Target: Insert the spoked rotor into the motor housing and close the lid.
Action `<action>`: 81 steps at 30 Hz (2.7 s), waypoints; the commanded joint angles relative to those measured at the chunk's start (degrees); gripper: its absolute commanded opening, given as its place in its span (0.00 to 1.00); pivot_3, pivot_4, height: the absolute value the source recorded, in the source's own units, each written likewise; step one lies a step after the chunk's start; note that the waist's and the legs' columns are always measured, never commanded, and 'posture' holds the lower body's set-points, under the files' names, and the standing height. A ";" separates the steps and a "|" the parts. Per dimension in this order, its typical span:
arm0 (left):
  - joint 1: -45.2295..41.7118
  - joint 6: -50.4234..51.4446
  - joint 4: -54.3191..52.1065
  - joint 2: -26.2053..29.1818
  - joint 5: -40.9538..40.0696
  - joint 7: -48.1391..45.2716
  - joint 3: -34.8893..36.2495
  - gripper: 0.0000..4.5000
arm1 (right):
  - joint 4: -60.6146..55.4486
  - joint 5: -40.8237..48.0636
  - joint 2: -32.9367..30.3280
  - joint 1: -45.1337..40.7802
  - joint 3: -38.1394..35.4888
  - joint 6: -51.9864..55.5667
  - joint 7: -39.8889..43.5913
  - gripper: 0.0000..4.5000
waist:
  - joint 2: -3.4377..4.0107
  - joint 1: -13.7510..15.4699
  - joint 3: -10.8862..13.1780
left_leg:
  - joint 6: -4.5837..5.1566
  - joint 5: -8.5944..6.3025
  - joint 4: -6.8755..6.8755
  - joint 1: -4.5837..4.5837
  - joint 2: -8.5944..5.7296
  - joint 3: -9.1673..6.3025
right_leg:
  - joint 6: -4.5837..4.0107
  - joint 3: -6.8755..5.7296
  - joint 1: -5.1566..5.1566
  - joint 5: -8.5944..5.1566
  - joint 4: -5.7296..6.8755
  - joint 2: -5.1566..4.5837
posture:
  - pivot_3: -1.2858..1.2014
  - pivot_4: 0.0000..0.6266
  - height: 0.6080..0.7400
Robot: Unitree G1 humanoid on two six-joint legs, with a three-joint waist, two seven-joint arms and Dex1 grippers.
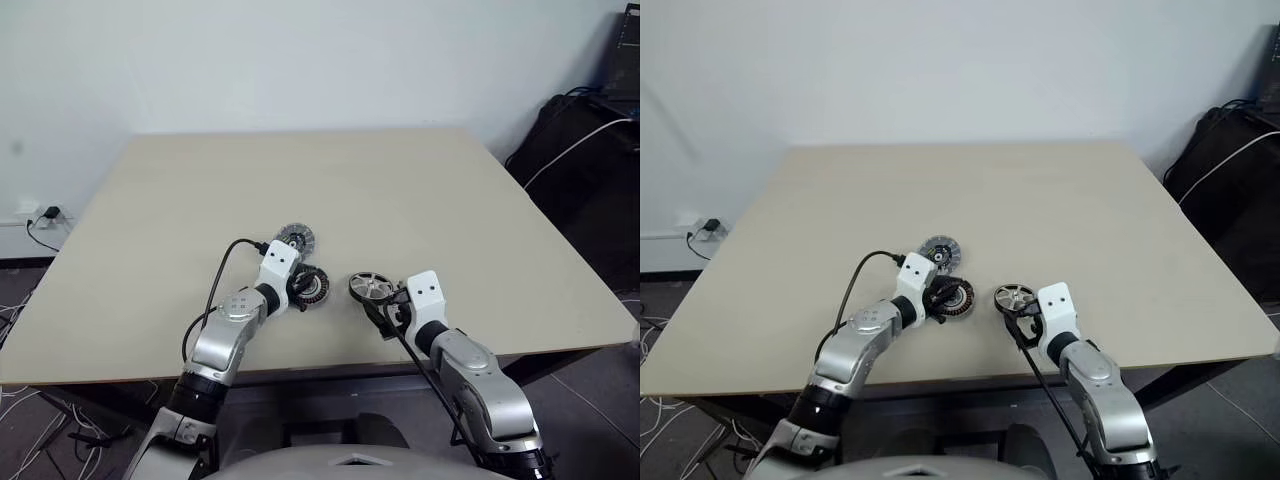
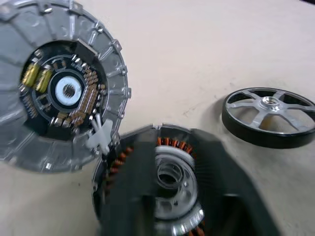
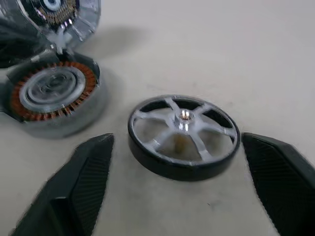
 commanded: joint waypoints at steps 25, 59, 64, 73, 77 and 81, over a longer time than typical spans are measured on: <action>21.19 -9.58 -14.07 0.79 -3.76 5.54 9.93 0.00 | 19.34 -9.04 2.43 -29.94 22.56 9.37 5.13 0.01 | 0.04 -0.51 -0.01 | -0.08 0.01 -0.02 0.06 -0.04 -0.18 | -0.13 -0.26 -0.14 -0.02 0.02 -0.13 | 0.52 0.00 1.00; 21.31 -9.07 -11.94 0.70 -3.11 6.10 9.25 0.00 | 26.58 -13.18 6.63 -33.78 22.00 6.06 5.53 0.01 | 0.09 -1.31 0.00 | -0.17 0.00 -0.06 0.06 -0.05 -0.24 | -0.12 -0.31 -0.17 -0.01 0.04 -0.12 | 0.52 0.00 1.00; 21.39 -8.95 -11.92 0.67 -3.07 6.14 9.21 0.00 | 28.65 -13.44 7.49 -34.42 22.67 5.61 6.35 0.01 | 0.10 -1.67 0.01 | -0.18 0.00 -0.07 0.06 -0.05 -0.25 | -0.12 -0.31 -0.17 -0.01 0.04 -0.12 | 0.52 0.00 1.00; 21.73 -8.90 -12.41 0.61 -3.12 6.55 9.51 0.00 | 31.58 -13.85 8.18 -35.12 22.79 4.48 6.92 0.01 | 0.12 -1.89 0.01 | -0.28 -0.04 -0.08 0.06 -0.05 -0.27 | -0.10 -0.32 -0.19 0.00 0.04 -0.12 | 0.52 0.00 1.00; 21.71 -8.94 -12.46 0.55 -3.13 6.71 9.42 0.00 | 32.65 -14.07 8.46 -35.17 22.58 4.26 7.17 0.01 | 0.12 -1.89 0.01 | -0.35 -0.08 -0.08 0.07 -0.04 -0.29 | -0.10 -0.33 -0.19 0.00 0.04 -0.11 | 0.52 0.00 1.00; 21.59 -8.94 -12.35 0.57 -3.15 6.78 9.33 0.00 | 33.69 -14.30 8.69 -35.10 22.33 3.83 7.18 0.01 | 0.13 -1.91 0.00 | -0.39 -0.09 -0.08 0.08 -0.04 -0.30 | -0.10 -0.33 -0.18 0.00 0.04 -0.11 | 0.52 0.00 1.00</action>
